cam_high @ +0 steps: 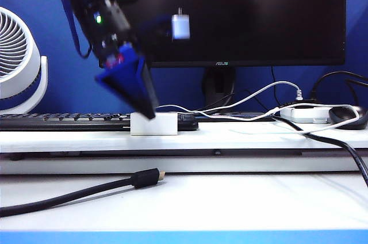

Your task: Pick up the Type-C charging cable and the charging base, insert one end of the Type-C charger into the corresponding slot on the base, and finally place the plugged-in charger back on the table.

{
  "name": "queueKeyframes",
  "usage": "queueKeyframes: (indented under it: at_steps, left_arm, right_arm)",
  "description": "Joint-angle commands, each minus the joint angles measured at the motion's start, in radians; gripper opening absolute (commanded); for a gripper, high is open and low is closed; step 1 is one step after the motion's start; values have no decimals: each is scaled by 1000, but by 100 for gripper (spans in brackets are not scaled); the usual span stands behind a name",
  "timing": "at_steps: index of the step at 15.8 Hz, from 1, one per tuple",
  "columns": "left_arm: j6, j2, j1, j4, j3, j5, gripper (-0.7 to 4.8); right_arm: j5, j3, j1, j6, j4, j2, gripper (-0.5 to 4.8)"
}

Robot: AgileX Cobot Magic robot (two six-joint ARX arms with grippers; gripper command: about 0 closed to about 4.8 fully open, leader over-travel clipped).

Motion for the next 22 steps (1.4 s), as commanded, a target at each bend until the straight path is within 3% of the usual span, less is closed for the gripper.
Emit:
queueKeyframes:
  at_steps: [1,3,5,12,14,17,20,22]
  left_arm:
    - [3,23,2,30,5,-3,425]
    - [3,31,4,37,5,-12,424]
    - [2,37,4,44,5,-18,372]
    - [3,59,4,63,5,-79,360]
    - [3,64,2,70,5,-93,268]
    - [0,64,-1,82,5,-89,268]
    - [-66,58,-1,93,8,2,268]
    - [-128,34,0,98,8,124,268]
  right_arm:
    - [-6,3,0,-3,-13,2,-1]
    - [-6,3,0,-3,-11,2,-1]
    - [-6,3,0,-3,-12,2,-1]
    - [-6,3,0,-4,-13,4,-1]
    - [-6,3,0,-5,-28,4,-1]
    - [-6,3,0,-12,-43,5,-1]
    - [-5,3,0,-30,-69,7,-1]
    - [-4,3,0,-78,-126,14,-1]
